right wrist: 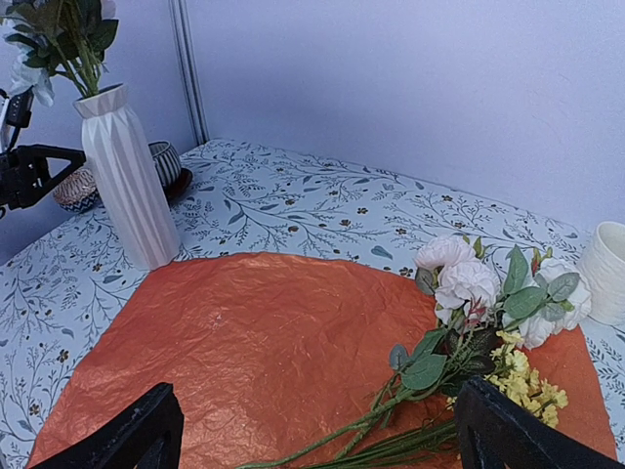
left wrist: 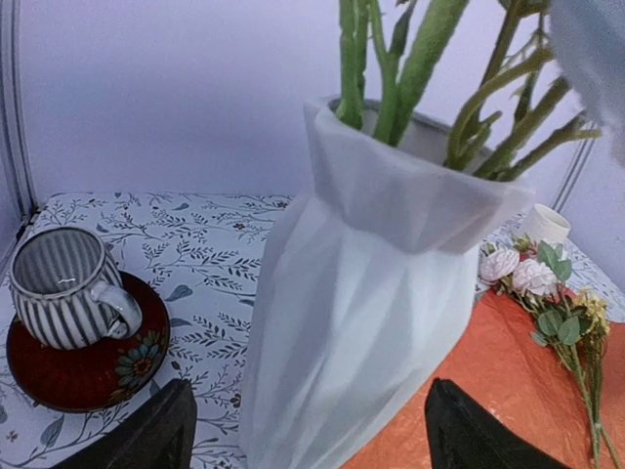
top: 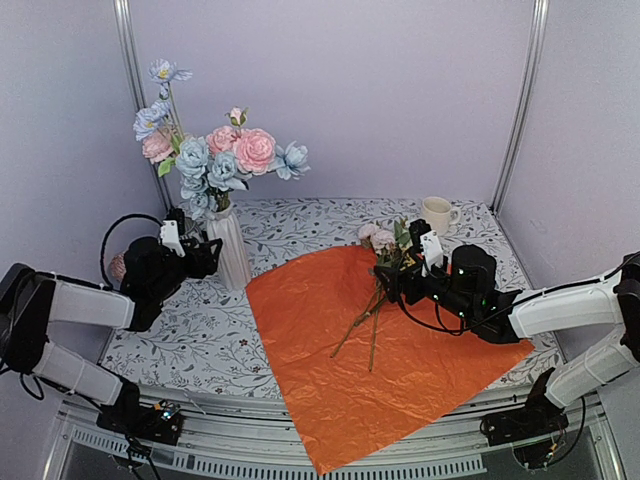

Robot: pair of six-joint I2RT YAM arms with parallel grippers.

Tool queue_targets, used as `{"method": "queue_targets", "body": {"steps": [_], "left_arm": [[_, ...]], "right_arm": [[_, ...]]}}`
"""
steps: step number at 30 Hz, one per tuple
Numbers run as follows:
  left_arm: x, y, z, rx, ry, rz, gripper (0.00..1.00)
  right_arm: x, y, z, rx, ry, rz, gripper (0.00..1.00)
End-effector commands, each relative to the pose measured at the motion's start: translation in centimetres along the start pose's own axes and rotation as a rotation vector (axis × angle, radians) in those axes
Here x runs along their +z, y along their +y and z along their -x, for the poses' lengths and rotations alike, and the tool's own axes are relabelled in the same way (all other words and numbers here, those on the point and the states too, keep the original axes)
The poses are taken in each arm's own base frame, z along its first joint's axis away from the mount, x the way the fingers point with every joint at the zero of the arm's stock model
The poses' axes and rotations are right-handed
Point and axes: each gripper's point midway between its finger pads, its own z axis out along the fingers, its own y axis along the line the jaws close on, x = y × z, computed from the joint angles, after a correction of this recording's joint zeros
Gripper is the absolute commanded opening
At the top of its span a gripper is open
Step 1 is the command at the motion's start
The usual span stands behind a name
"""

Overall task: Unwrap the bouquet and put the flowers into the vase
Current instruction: Adjust the vase at the center of the board.

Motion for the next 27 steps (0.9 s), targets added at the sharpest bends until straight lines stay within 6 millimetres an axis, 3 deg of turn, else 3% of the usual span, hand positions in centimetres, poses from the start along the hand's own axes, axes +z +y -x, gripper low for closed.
{"method": "queue_targets", "body": {"steps": [1, 27], "left_arm": [[0.6, 0.7, 0.6, 0.006, -0.017, 0.006, 0.82], [2.2, 4.8, 1.0, -0.023, -0.02, 0.09, 0.8]], "right_arm": [[0.6, 0.1, 1.0, 0.003, -0.02, 0.006, 0.99], [0.5, 0.2, 1.0, 0.001, -0.02, 0.01, 0.99]]}}
